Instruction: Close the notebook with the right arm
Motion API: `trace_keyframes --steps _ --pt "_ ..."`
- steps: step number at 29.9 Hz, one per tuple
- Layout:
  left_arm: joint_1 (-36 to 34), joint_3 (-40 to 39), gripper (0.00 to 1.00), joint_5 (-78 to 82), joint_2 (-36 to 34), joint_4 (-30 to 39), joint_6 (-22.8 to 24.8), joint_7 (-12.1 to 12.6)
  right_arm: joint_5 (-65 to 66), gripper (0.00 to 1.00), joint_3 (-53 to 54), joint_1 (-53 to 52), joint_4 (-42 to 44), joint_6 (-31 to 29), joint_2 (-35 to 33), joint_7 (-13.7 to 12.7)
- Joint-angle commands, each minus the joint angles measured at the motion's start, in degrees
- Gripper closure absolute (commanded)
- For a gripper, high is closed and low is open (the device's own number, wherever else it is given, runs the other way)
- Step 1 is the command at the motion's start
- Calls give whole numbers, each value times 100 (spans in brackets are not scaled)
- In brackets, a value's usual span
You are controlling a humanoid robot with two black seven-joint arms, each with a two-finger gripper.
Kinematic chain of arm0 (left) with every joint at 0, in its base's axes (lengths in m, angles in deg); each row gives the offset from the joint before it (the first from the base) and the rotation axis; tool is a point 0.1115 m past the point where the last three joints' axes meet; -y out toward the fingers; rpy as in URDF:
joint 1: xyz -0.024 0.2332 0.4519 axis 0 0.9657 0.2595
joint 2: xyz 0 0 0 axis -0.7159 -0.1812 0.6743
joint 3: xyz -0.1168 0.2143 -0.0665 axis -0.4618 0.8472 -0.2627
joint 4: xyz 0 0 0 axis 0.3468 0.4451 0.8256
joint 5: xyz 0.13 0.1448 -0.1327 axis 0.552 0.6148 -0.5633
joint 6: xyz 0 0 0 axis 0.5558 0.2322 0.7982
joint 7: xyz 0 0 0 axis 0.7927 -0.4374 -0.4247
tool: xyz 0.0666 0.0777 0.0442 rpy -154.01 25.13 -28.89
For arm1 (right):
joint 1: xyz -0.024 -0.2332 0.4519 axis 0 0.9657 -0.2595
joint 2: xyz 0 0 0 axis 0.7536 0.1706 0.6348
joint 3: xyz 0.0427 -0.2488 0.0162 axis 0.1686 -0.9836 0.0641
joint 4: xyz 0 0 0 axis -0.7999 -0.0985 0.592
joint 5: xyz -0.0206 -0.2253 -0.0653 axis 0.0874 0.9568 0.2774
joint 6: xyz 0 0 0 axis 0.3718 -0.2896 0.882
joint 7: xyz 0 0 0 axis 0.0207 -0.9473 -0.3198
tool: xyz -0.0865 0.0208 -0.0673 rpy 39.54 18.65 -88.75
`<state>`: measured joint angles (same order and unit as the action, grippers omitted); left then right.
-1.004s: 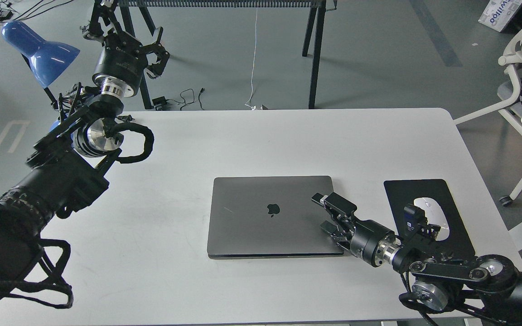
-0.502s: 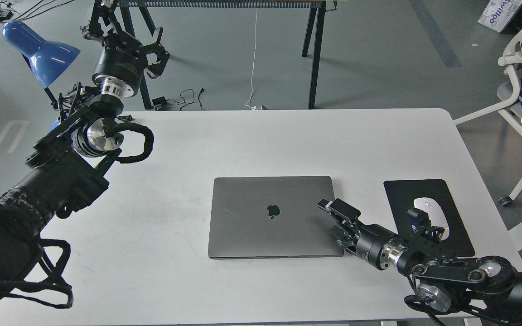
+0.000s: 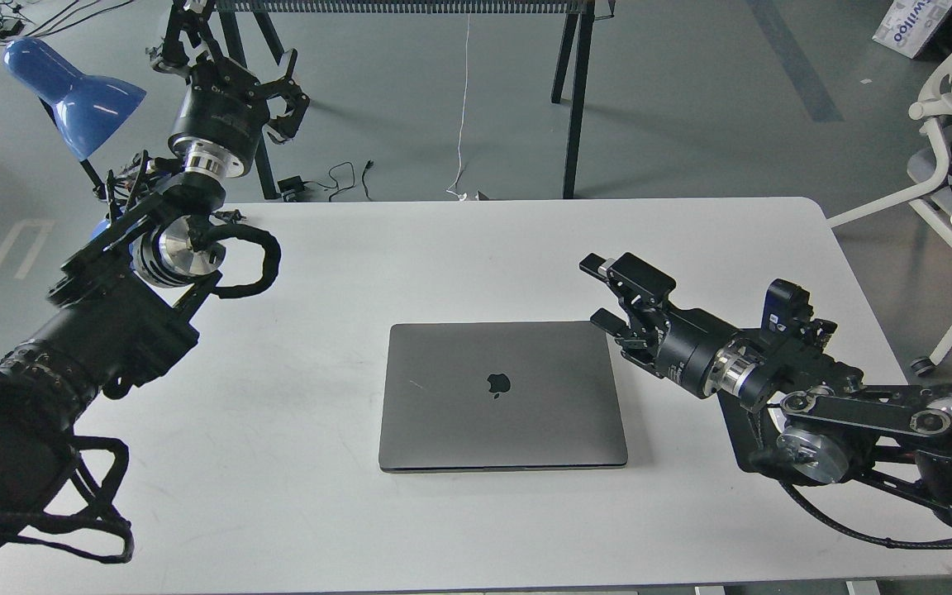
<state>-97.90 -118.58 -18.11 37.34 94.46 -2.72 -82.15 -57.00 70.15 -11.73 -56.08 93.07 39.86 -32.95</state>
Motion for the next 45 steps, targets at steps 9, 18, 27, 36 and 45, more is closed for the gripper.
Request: trace_keyframes --steps 9,18,27,36,45 --pt "0 -9 0 0 0 0 0 0 -31 1 1295 -859 544 -157 -243 -2" --pt "0 -9 0 0 0 0 0 0 -1155 1 1541 -1019 1054 -70 -111 -130" --pt "0 9 0 0 0 0 0 0 -1314 1 1945 -791 1547 -280 213 -112" --pt "0 9 0 0 0 0 9 0 -1323 1 2955 -176 2557 -1027 1074 -121" --pt "0 18 0 0 0 0 18 0 -1314 1 3589 361 2813 -1380 1427 -60"
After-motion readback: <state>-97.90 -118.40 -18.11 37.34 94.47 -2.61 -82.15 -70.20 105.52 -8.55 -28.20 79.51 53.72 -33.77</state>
